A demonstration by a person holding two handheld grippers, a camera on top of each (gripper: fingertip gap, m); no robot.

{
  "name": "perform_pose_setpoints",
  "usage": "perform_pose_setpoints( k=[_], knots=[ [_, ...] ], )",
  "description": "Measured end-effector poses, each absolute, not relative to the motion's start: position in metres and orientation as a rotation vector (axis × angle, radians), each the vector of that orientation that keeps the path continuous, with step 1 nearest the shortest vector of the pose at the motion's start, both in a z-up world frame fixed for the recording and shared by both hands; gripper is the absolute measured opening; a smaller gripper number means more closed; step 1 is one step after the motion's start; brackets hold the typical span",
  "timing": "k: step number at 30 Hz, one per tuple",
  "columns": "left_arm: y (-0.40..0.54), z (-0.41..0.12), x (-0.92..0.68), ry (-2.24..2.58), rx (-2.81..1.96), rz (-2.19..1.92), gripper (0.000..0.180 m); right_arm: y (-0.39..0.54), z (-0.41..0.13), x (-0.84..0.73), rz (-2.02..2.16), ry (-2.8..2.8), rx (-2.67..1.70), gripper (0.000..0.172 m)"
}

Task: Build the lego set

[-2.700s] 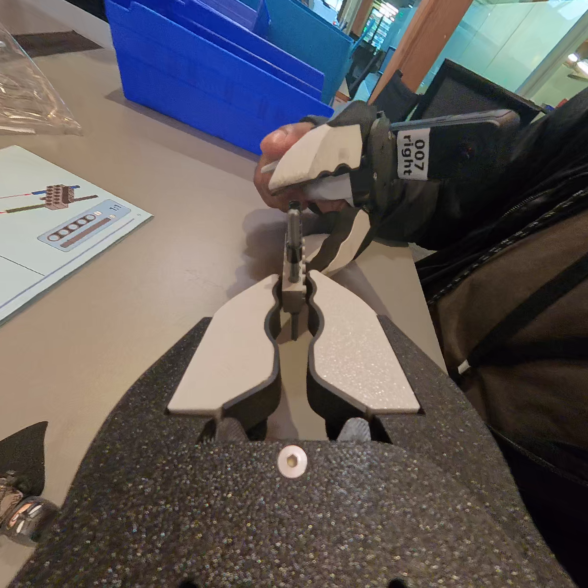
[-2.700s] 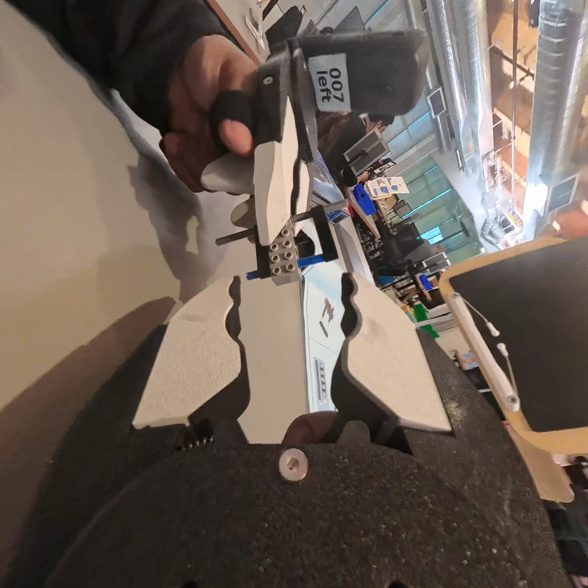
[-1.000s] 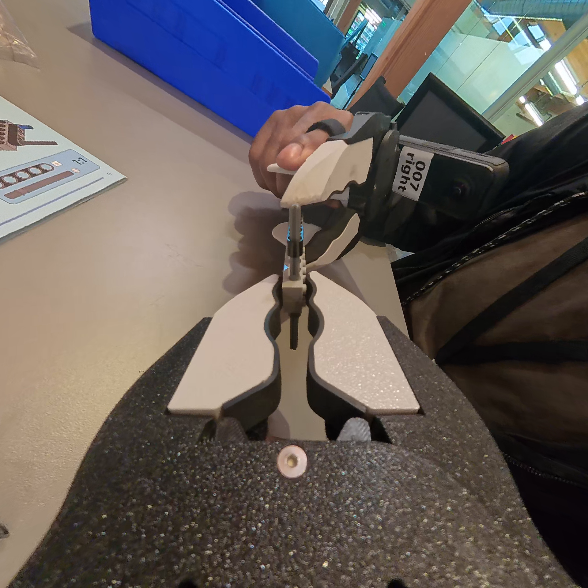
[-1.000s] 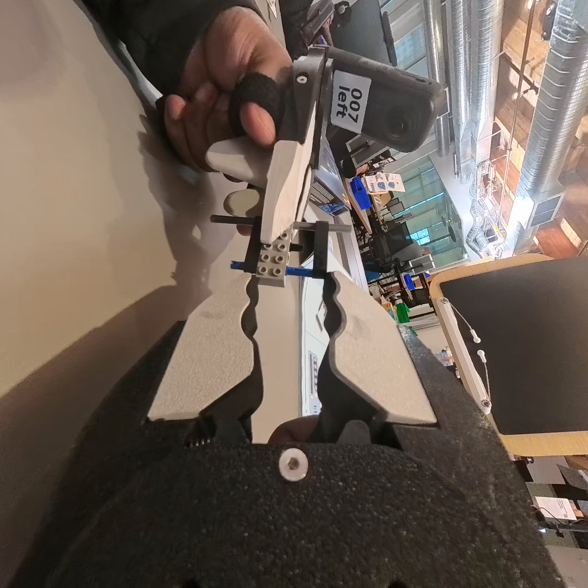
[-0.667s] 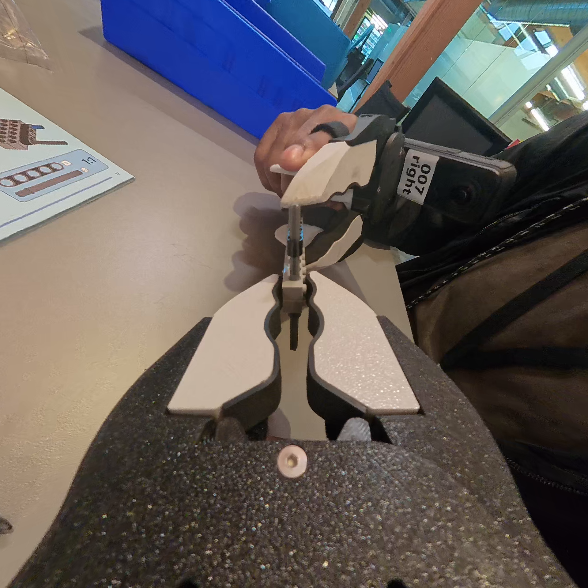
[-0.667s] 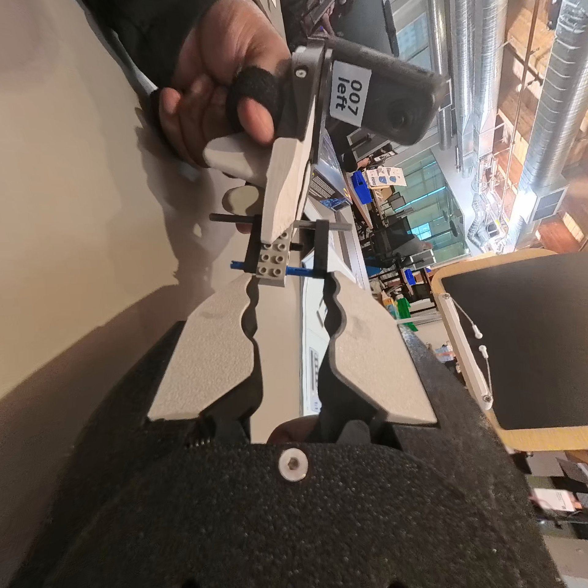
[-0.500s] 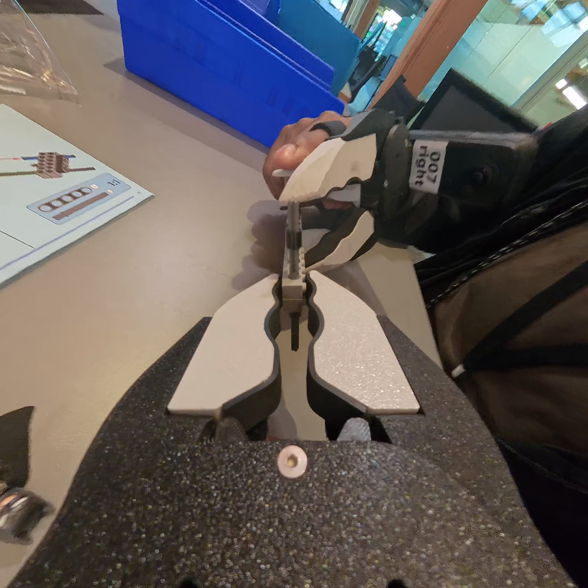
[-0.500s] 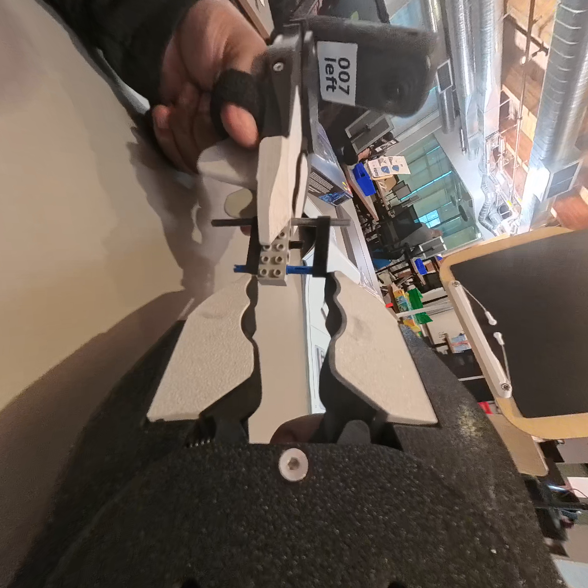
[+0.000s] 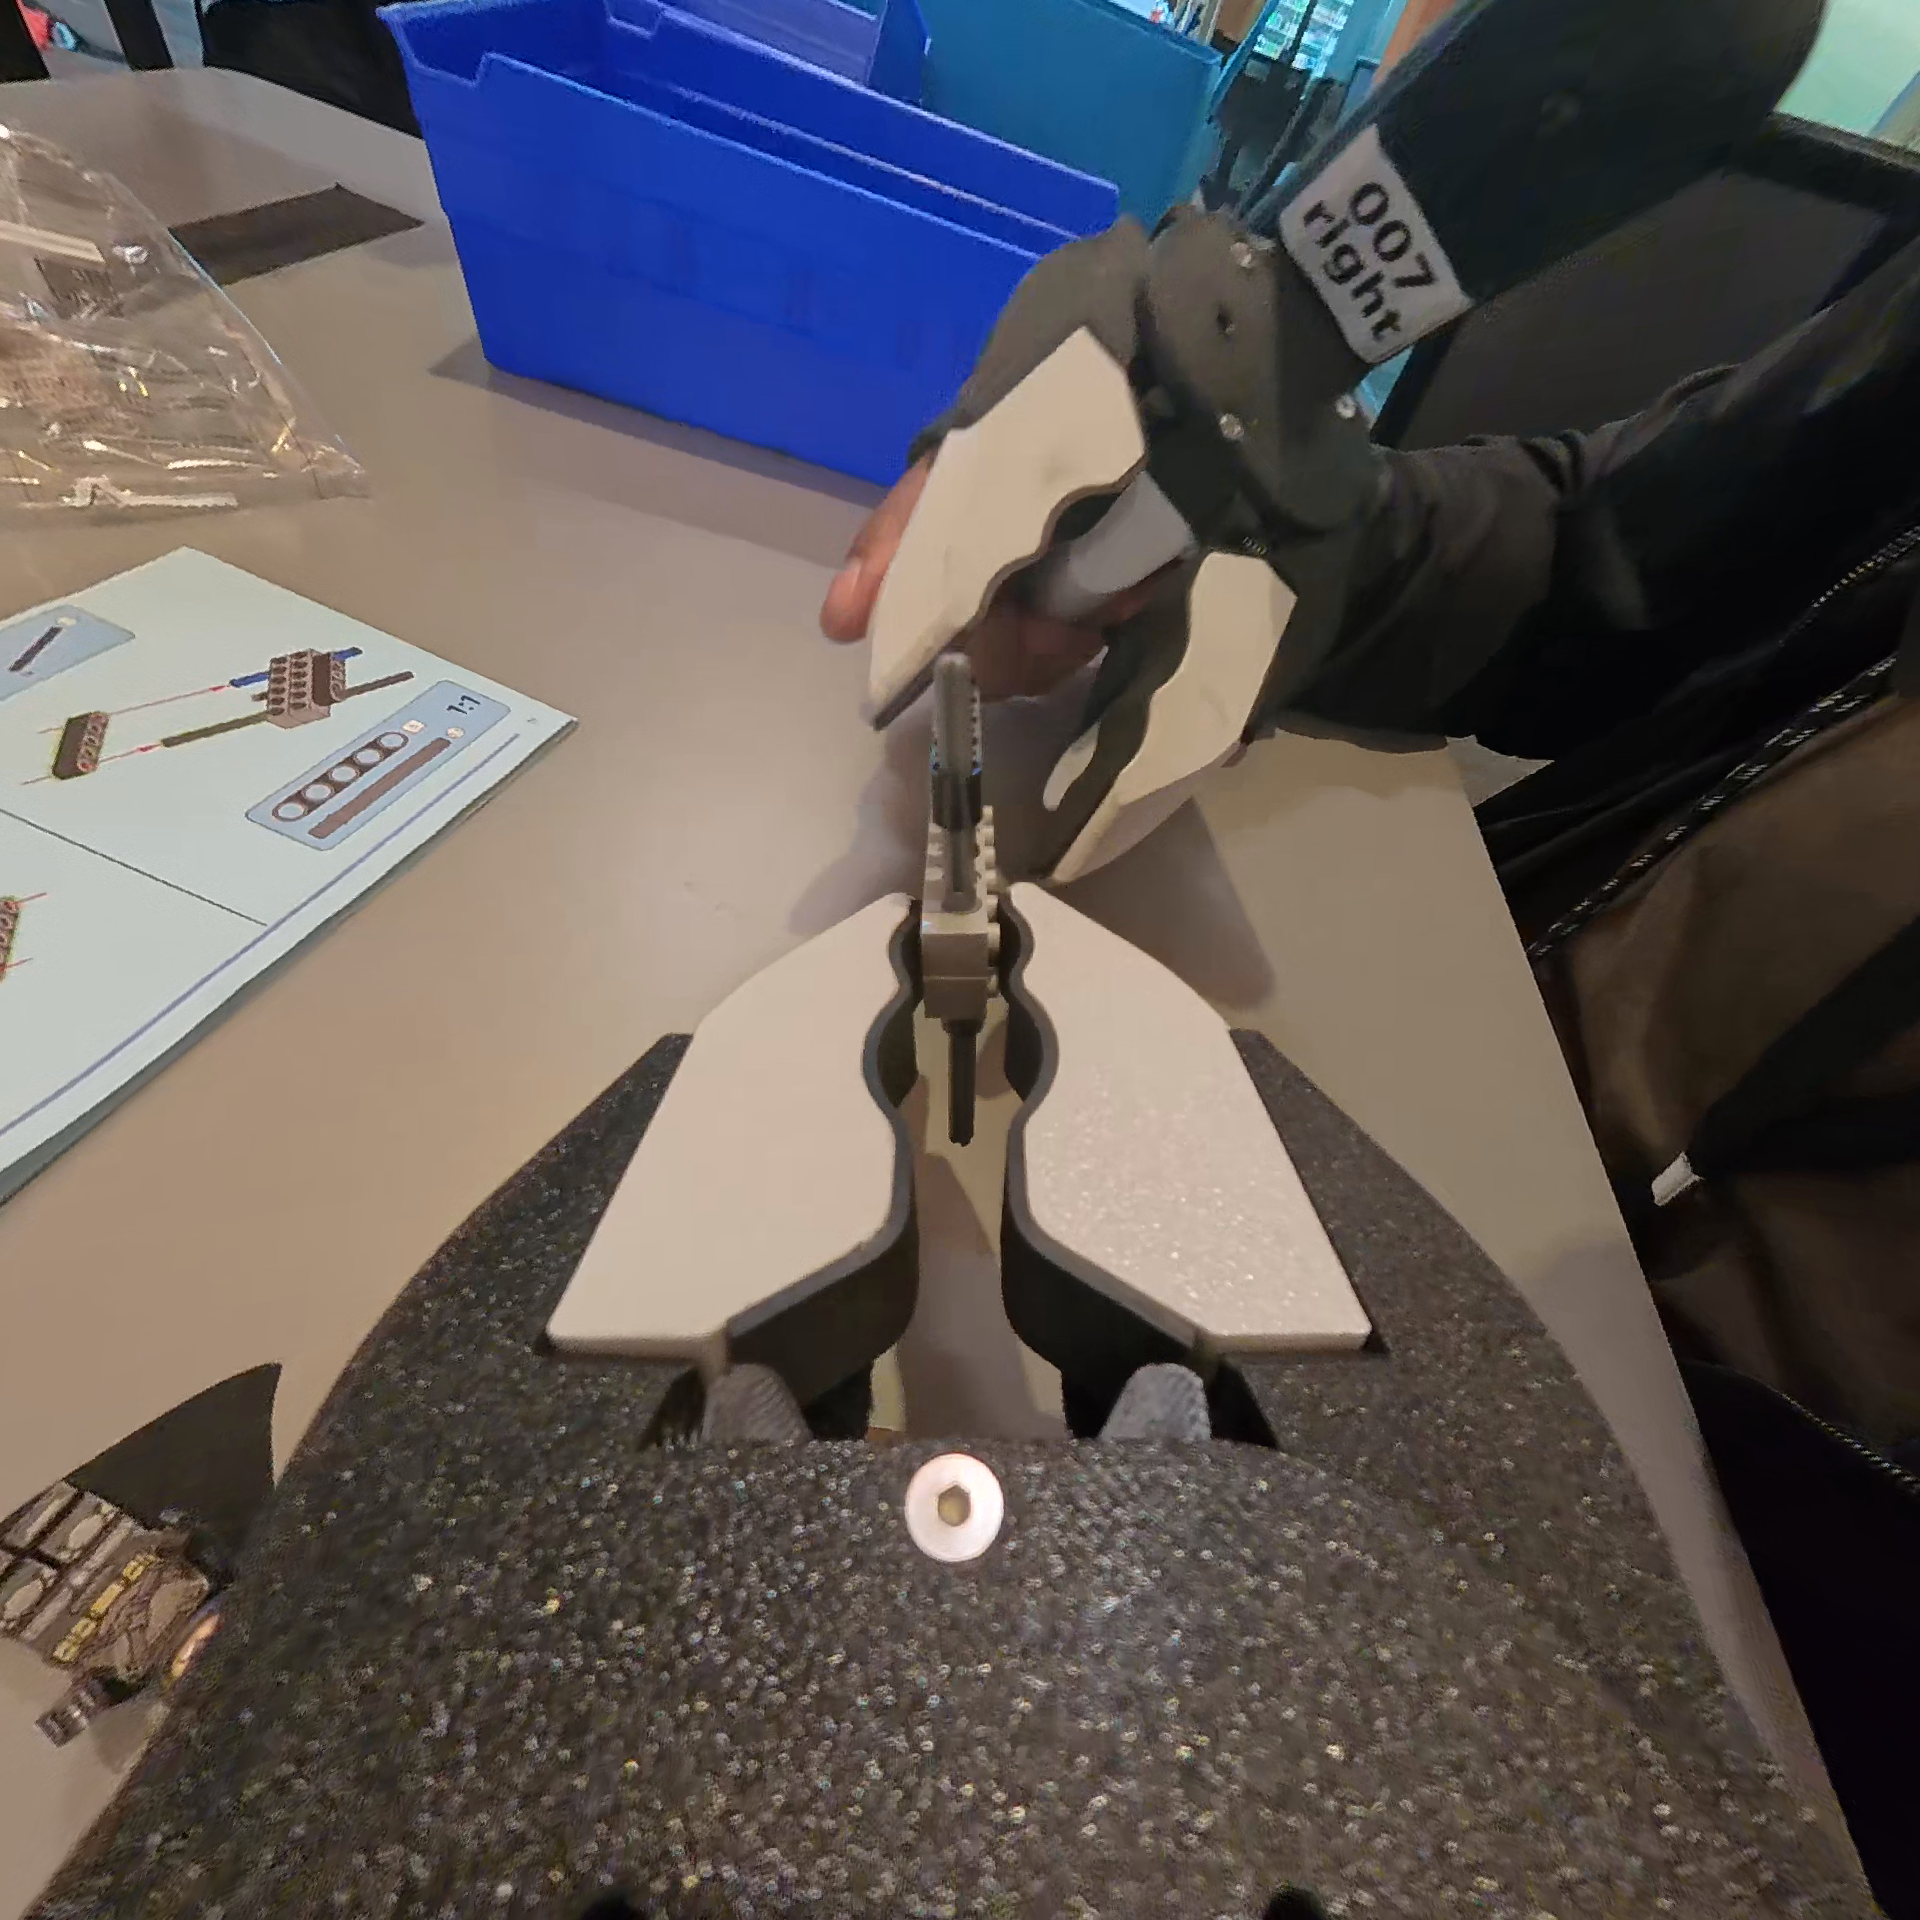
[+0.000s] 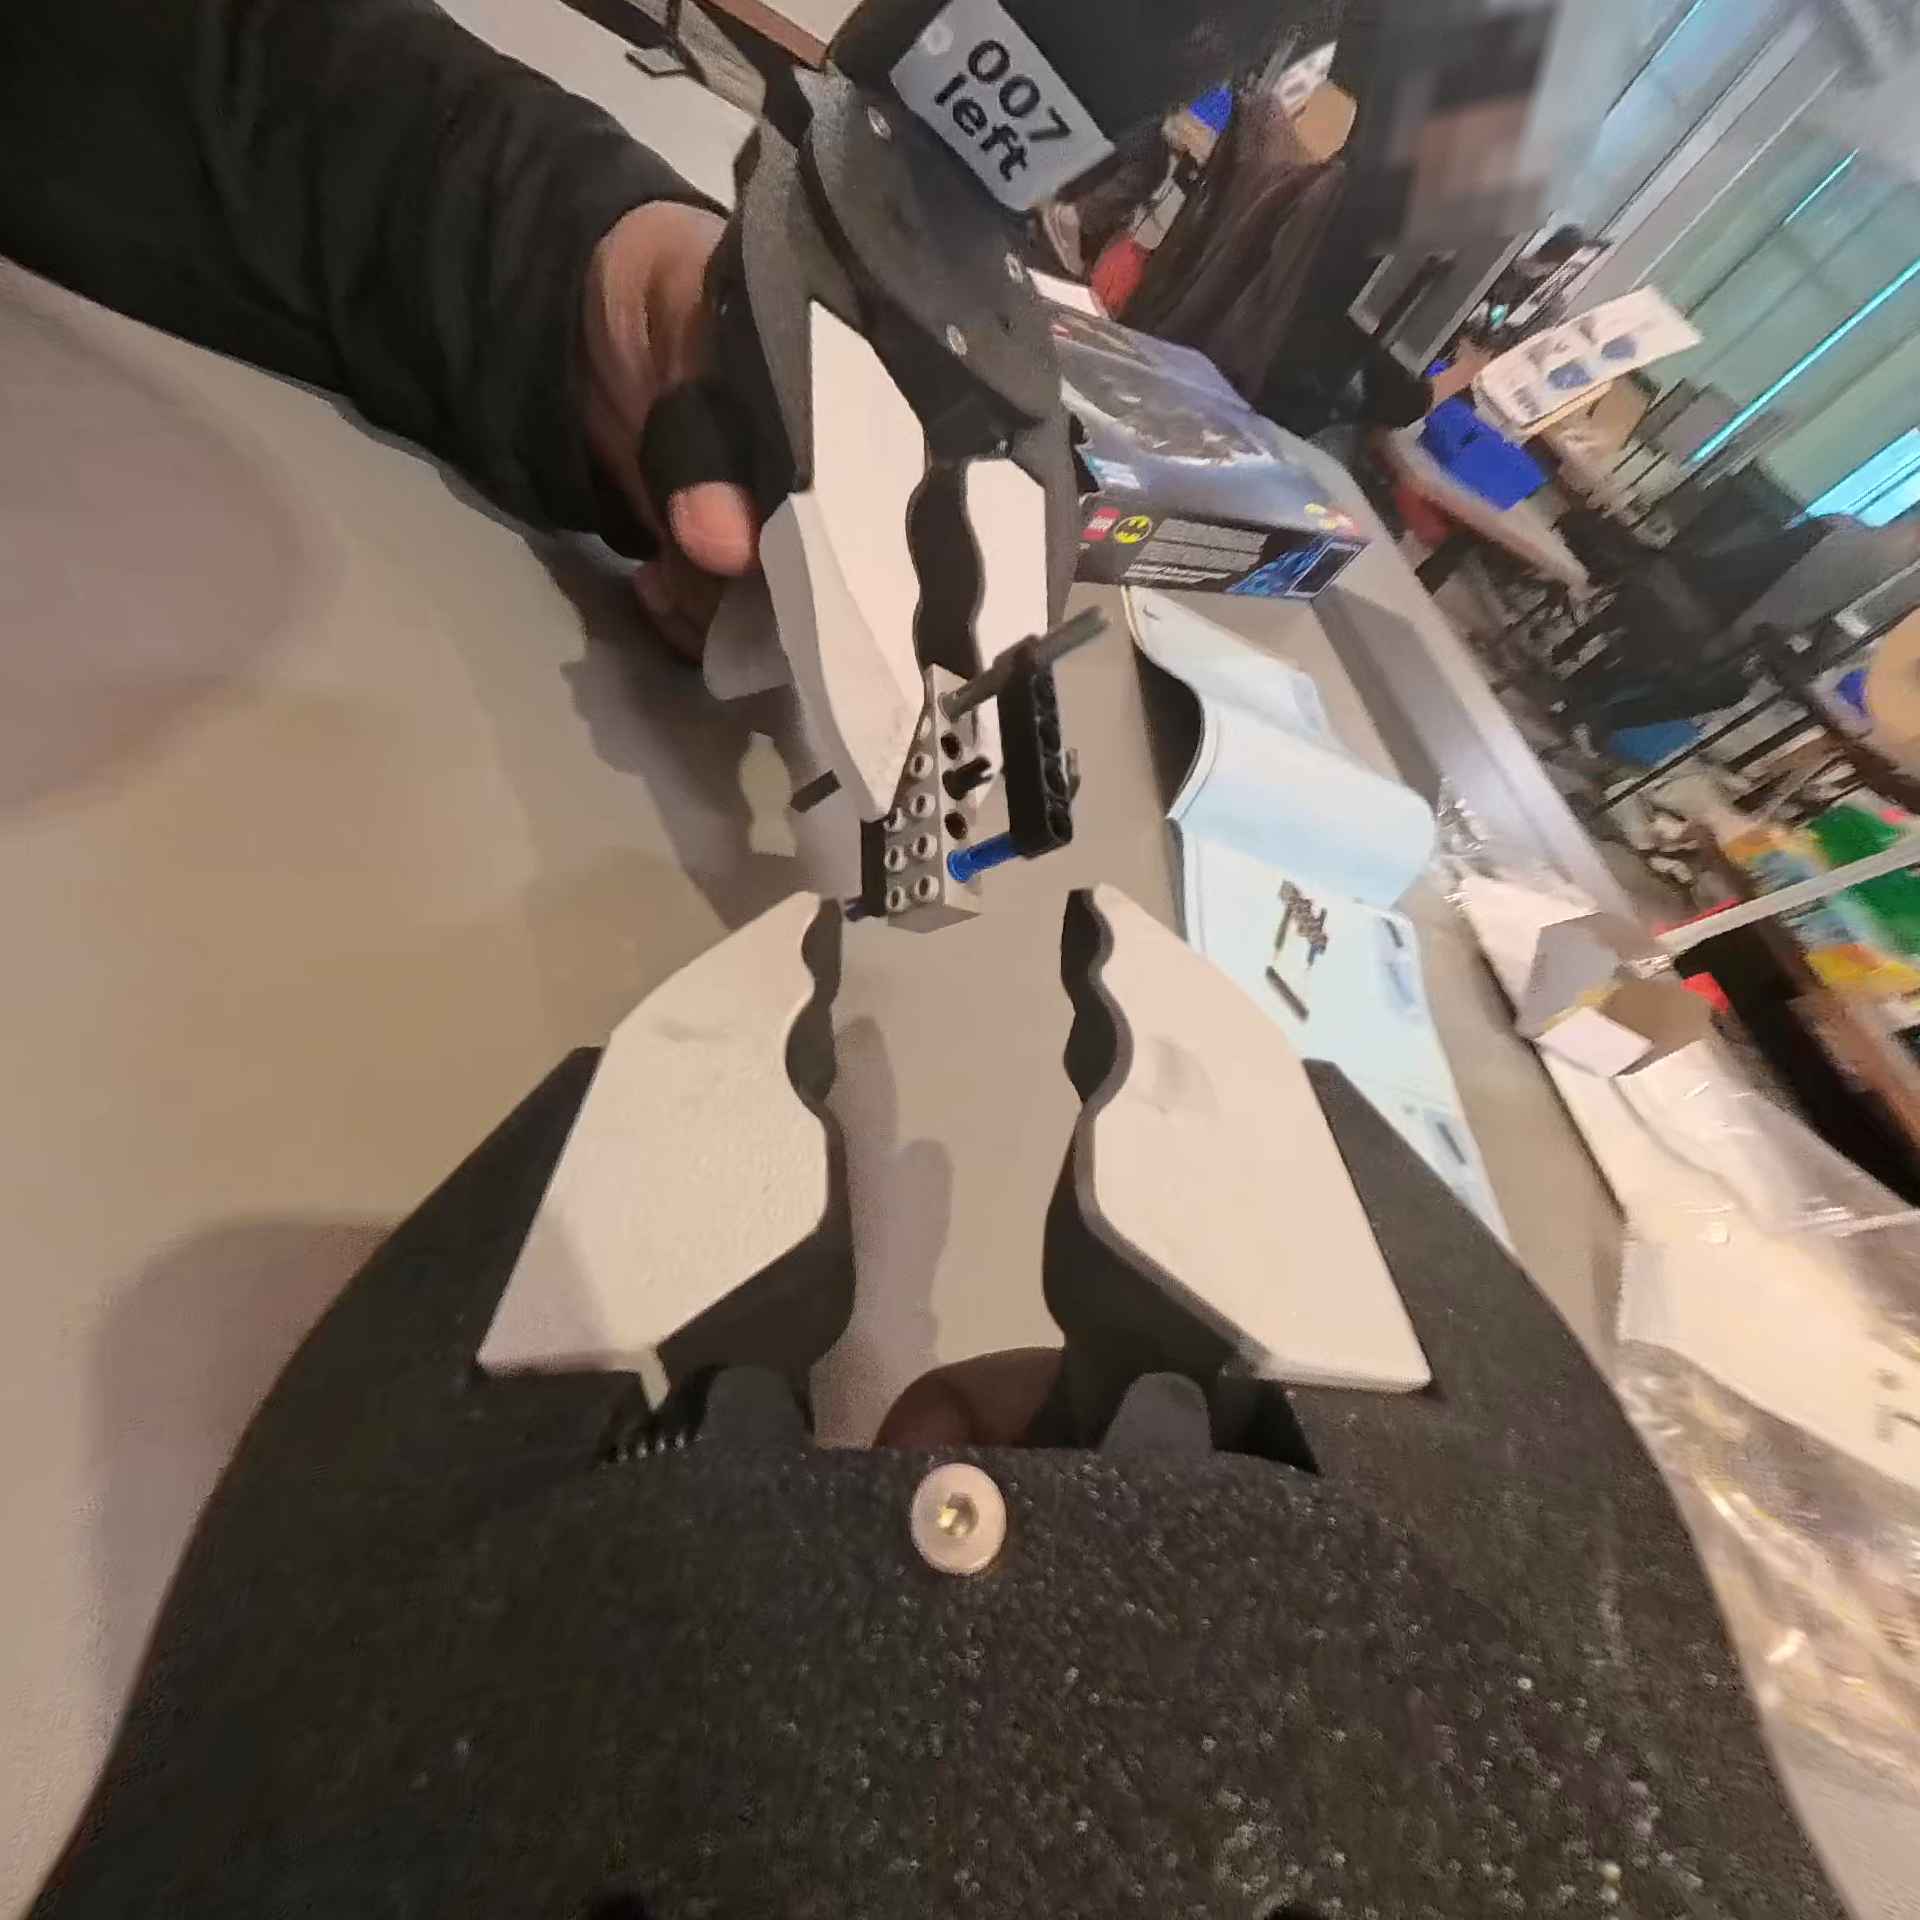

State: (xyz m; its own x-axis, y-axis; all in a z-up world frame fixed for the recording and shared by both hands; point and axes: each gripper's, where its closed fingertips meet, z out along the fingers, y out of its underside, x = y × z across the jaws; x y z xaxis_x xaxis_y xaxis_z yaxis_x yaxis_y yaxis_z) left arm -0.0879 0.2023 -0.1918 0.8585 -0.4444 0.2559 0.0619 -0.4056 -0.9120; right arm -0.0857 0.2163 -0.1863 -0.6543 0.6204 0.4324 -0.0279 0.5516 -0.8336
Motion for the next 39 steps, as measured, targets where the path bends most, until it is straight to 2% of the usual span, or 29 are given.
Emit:
perform_pose_setpoints(
  k=[4, 15, 39],
  knots=[
    [0.201, -0.190, -0.085, 0.321, -1.896, -0.563, 0.012, 0.212, -0.191, -0.084, 1.228, -2.105, -0.575, 0.040],
    [0.198, -0.192, -0.073, 0.408, -1.901, -0.565, 0.012, 0.201, -0.193, -0.076, 1.394, -2.197, -0.677, 0.015],
    [0.201, -0.177, -0.074, 0.398, -1.791, -0.519, 0.014, 0.197, -0.178, -0.079, 1.566, -2.092, -0.712, 0.013]
  ],
)
